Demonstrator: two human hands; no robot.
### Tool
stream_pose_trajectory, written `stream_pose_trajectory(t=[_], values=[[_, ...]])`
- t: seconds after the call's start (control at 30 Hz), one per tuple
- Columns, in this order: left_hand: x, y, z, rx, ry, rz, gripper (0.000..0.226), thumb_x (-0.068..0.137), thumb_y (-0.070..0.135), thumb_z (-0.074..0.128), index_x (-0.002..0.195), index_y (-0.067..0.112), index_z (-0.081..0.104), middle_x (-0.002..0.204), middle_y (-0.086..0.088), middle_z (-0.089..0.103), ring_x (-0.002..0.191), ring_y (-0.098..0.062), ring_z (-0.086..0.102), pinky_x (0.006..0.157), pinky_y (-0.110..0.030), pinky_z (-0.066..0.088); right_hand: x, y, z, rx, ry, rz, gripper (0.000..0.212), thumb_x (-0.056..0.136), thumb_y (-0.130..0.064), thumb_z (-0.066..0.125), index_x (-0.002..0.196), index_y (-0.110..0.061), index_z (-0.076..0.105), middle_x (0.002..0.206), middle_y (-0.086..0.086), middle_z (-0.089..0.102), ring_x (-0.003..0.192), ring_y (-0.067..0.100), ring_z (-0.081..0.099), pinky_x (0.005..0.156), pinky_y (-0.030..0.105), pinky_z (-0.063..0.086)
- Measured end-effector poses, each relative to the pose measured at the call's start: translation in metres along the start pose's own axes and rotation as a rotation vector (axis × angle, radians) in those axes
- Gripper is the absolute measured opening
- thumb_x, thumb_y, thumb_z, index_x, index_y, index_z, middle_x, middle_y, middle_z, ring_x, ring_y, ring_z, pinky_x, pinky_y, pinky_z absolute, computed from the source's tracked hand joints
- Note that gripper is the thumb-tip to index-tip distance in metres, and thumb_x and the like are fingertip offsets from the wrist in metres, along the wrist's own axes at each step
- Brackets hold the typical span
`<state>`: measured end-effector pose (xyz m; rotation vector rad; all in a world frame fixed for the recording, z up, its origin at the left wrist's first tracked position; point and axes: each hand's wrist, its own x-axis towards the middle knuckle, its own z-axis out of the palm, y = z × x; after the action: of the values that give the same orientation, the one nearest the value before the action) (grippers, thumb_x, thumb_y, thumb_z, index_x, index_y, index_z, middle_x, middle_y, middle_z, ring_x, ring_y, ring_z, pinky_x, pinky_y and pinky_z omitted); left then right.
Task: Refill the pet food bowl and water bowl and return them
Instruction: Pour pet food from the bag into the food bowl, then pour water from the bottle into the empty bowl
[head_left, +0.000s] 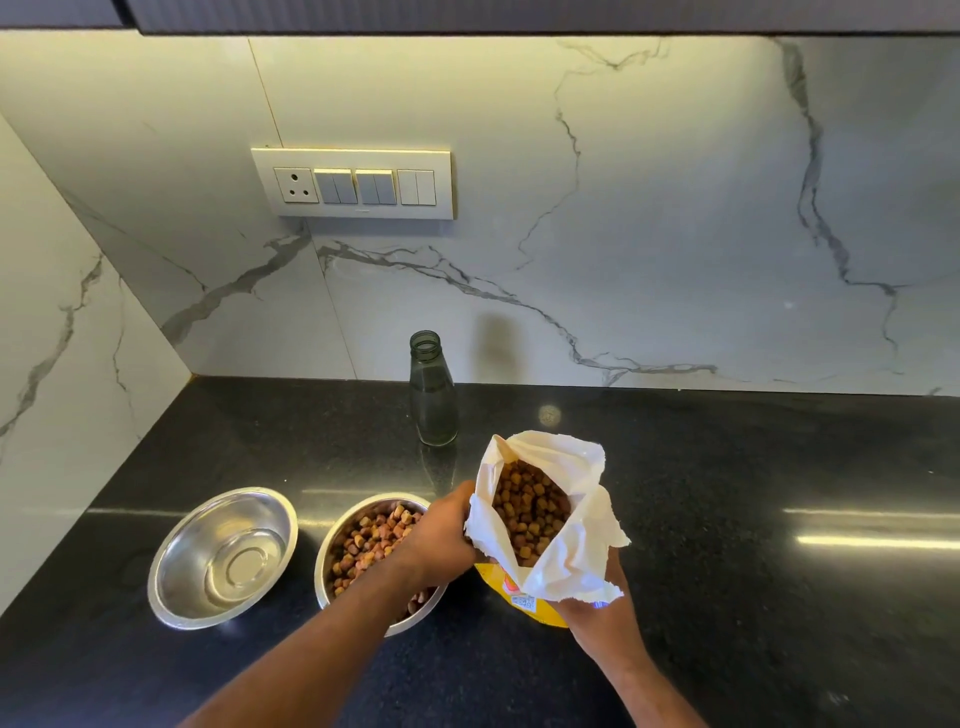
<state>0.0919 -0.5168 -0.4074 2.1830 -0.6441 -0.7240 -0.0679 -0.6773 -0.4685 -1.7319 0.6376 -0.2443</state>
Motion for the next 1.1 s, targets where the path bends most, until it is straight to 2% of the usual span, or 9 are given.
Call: stream_pose_trajectory(t=[0.1, 0.2, 0.27, 0.4, 0.57, 0.7, 0.8, 0.93, 1.1], values=[[-0.001, 0.001, -0.001, -0.002, -0.003, -0.008, 0.080, 0.080, 0.027, 0.087, 0.147, 0.034, 0.044, 0.138, 0.008, 0.061, 0.126, -0.014, 0.058, 0.106, -0.041, 0.053, -0.002, -0.002, 0.000, -0.049, -0.011, -0.009, 0.113, 0.054, -0.085, 0.077, 0.143, -0.026, 0.040, 0.132, -0.018, 0.055, 0.120, 0.004, 0.058, 0.086, 0.001, 0.046], [-0.004, 0.002, 0.000, -0.002, -0.001, -0.003, 0.081, 0.080, 0.028, 0.087, 0.147, 0.033, 0.043, 0.138, 0.008, 0.061, 0.127, -0.013, 0.058, 0.106, -0.040, 0.053, -0.006, -0.005, 0.001, -0.061, 0.023, -0.031, 0.090, 0.063, -0.048, 0.085, 0.137, -0.030, 0.037, 0.123, -0.029, 0.047, 0.115, 0.004, 0.052, 0.079, -0.003, 0.043], [-0.006, 0.003, 0.001, -0.012, 0.002, 0.001, 0.080, 0.080, 0.030, 0.086, 0.147, 0.033, 0.043, 0.139, 0.008, 0.061, 0.128, -0.014, 0.057, 0.106, -0.039, 0.052, -0.006, -0.005, 0.002, -0.040, 0.040, -0.038, 0.085, 0.064, -0.040, 0.084, 0.135, -0.030, 0.038, 0.121, -0.030, 0.046, 0.117, 0.006, 0.051, 0.078, -0.002, 0.043], [-0.012, 0.005, 0.001, -0.016, 0.008, 0.009, 0.079, 0.082, 0.033, 0.085, 0.148, 0.032, 0.042, 0.141, 0.009, 0.059, 0.129, -0.013, 0.056, 0.108, -0.039, 0.049, -0.012, -0.010, 0.003, 0.014, 0.058, -0.040, 0.100, 0.055, -0.069, 0.085, 0.137, -0.036, 0.036, 0.123, -0.029, 0.048, 0.118, 0.007, 0.054, 0.079, 0.001, 0.044], [-0.020, 0.000, -0.006, -0.027, 0.018, -0.004, 0.088, 0.079, 0.024, 0.088, 0.151, 0.031, 0.037, 0.144, 0.009, 0.056, 0.133, -0.014, 0.053, 0.108, -0.039, 0.049, -0.023, -0.020, 0.001, 0.055, 0.078, -0.082, 0.114, 0.041, -0.079, 0.087, 0.137, -0.051, 0.033, 0.130, -0.027, 0.054, 0.120, 0.002, 0.058, 0.085, 0.010, 0.051], [-0.030, -0.007, -0.017, -0.086, 0.025, 0.004, 0.099, 0.077, 0.014, 0.088, 0.155, 0.032, 0.030, 0.153, 0.008, 0.049, 0.143, -0.016, 0.045, 0.112, -0.040, 0.047, -0.036, -0.044, 0.001, 0.109, 0.136, -0.166, 0.115, 0.039, -0.074, 0.092, 0.136, -0.056, 0.033, 0.133, -0.023, 0.056, 0.122, -0.007, 0.056, 0.088, 0.014, 0.054], [-0.041, -0.012, -0.030, -0.149, 0.057, 0.034, 0.106, 0.075, 0.011, 0.089, 0.159, 0.029, 0.025, 0.161, 0.007, 0.038, 0.150, -0.014, 0.035, 0.118, -0.040, 0.041, -0.043, -0.070, 0.003, 0.090, 0.181, -0.258, 0.124, 0.049, -0.064, 0.090, 0.152, -0.051, 0.023, 0.153, -0.020, 0.039, 0.131, -0.017, 0.042, 0.100, 0.016, 0.042], [-0.056, -0.023, -0.054, -0.230, 0.144, 0.063, 0.099, 0.077, 0.009, 0.084, 0.157, 0.026, 0.029, 0.161, 0.002, 0.039, 0.149, -0.016, 0.037, 0.117, -0.038, 0.043, -0.046, -0.109, 0.018, 0.031, 0.273, -0.362, 0.122, 0.055, -0.068, 0.085, 0.157, -0.045, 0.022, 0.162, -0.011, 0.032, 0.145, 0.008, 0.039, 0.112, 0.041, 0.043], [-0.075, -0.038, -0.088, -0.279, 0.282, 0.065, 0.083, 0.085, 0.026, 0.081, 0.154, 0.029, 0.035, 0.157, 0.003, 0.044, 0.146, -0.017, 0.042, 0.118, -0.040, 0.041, -0.050, -0.166, 0.060, -0.044, 0.261, -0.479, 0.112, 0.062, -0.071, 0.076, 0.157, -0.034, 0.030, 0.162, -0.009, 0.035, 0.148, 0.011, 0.034, 0.114, 0.036, 0.039]])
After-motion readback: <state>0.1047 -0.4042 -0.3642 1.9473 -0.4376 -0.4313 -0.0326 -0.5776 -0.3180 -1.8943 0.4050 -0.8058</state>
